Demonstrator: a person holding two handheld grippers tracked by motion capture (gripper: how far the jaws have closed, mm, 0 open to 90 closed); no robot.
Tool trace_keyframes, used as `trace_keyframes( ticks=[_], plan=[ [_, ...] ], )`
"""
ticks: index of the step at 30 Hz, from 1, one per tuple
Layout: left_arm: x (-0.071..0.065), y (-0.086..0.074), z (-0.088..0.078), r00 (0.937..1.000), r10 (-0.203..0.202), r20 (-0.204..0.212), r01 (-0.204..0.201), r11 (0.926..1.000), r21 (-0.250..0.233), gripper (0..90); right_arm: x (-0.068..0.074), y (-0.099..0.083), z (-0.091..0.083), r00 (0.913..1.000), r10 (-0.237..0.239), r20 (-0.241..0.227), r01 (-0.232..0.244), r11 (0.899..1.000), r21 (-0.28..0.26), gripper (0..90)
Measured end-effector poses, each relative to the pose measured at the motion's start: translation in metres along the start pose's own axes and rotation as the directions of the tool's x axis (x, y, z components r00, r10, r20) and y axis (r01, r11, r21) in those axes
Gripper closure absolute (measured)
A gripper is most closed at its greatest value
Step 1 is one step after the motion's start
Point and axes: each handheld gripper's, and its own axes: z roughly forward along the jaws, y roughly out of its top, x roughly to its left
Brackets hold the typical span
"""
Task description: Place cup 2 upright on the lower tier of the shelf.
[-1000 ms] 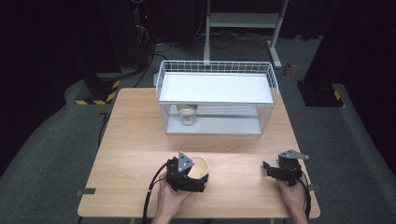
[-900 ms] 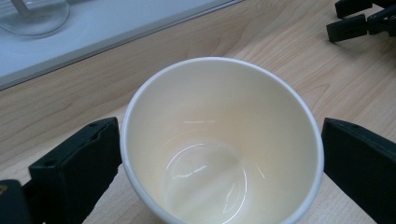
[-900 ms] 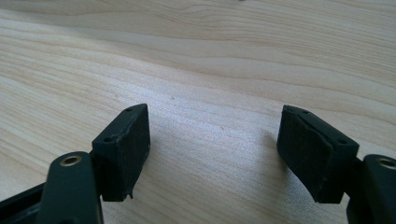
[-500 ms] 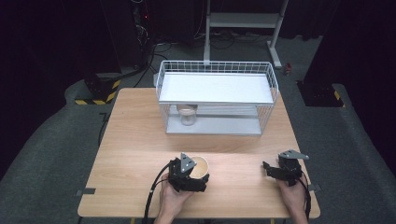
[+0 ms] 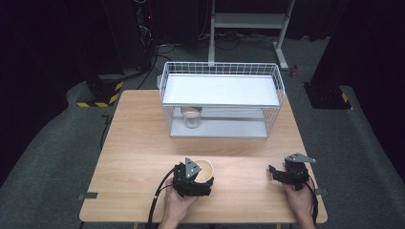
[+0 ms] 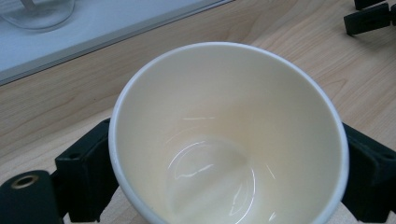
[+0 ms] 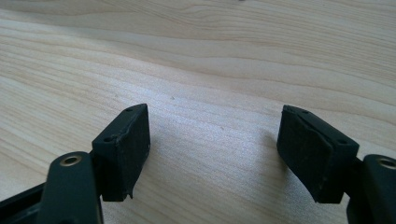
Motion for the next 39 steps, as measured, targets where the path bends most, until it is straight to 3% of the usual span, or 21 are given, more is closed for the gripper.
trace_keyframes(
  ticks=[22,39],
  plan=[
    [-0.0009,-0.0012,-0.0002,1.0000,0.007,-0.003,-0.008,0.9999,-0.015,10.0,-0.0001,0.0000,0.0000,1.0000,-0.002,0.000,0.002,1.000,0.000,25.9],
    [-0.0020,0.0077,0.0041,0.9996,0.026,0.008,-0.026,0.9996,-0.008,10.2,-0.0001,0.0000,0.0000,1.0000,-0.002,0.000,0.002,1.000,-0.001,25.9]
  ],
)
